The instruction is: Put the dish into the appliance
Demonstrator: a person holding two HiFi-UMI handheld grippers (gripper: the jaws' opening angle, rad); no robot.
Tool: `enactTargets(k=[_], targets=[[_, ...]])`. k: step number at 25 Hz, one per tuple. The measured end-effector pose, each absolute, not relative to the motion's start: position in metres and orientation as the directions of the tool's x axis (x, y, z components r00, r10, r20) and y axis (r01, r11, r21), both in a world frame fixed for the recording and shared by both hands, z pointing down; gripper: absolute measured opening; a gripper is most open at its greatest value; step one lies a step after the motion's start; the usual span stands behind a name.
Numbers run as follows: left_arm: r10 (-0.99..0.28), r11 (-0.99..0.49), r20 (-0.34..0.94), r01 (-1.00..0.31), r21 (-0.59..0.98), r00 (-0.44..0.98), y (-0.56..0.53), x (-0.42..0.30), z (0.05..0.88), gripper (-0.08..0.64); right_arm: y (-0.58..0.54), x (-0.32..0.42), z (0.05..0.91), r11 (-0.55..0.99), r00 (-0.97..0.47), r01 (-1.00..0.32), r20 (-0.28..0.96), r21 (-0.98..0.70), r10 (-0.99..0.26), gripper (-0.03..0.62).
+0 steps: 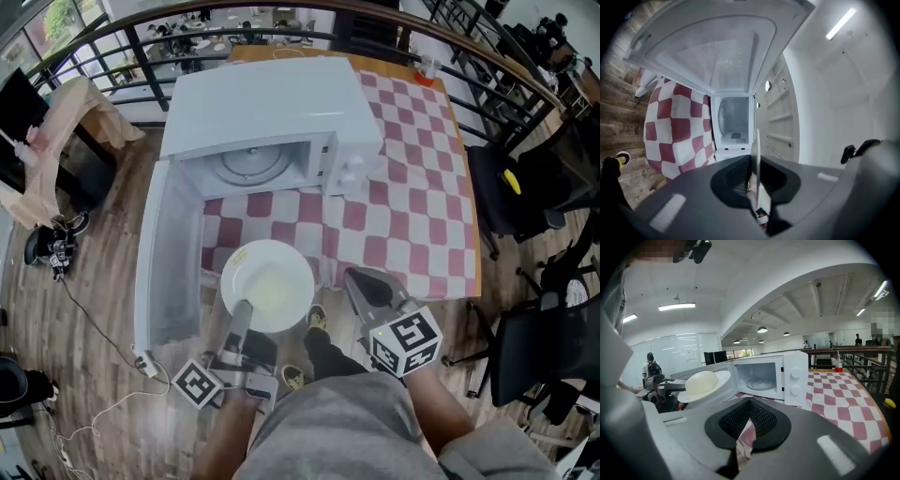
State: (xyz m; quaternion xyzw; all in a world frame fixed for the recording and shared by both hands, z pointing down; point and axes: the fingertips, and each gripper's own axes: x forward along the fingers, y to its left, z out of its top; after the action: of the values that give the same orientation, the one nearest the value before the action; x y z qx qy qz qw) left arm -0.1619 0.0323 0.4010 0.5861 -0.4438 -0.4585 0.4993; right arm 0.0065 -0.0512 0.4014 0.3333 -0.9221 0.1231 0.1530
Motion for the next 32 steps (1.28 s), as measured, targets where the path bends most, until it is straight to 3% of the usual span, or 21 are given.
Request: enactTargets(k=[14, 32], targets=[[-0.987, -0.076, -0.063, -0.087, 0.993, 0.149, -0.054, -0.179, 0.397, 0.035, -0.150, -0.014, 0.403, 0.772, -0.764, -0.616, 0.358, -0.157, -0.536, -0.003], [-0.992, -0.070, -0.062, -0.079, 0.994, 0.108, -0.090, -0.163, 0.398, 0.035, -0.188, 0.001, 0.406, 0.790, -0.789, -0.589, 0.332, -0.172, -0.516, -0.003]])
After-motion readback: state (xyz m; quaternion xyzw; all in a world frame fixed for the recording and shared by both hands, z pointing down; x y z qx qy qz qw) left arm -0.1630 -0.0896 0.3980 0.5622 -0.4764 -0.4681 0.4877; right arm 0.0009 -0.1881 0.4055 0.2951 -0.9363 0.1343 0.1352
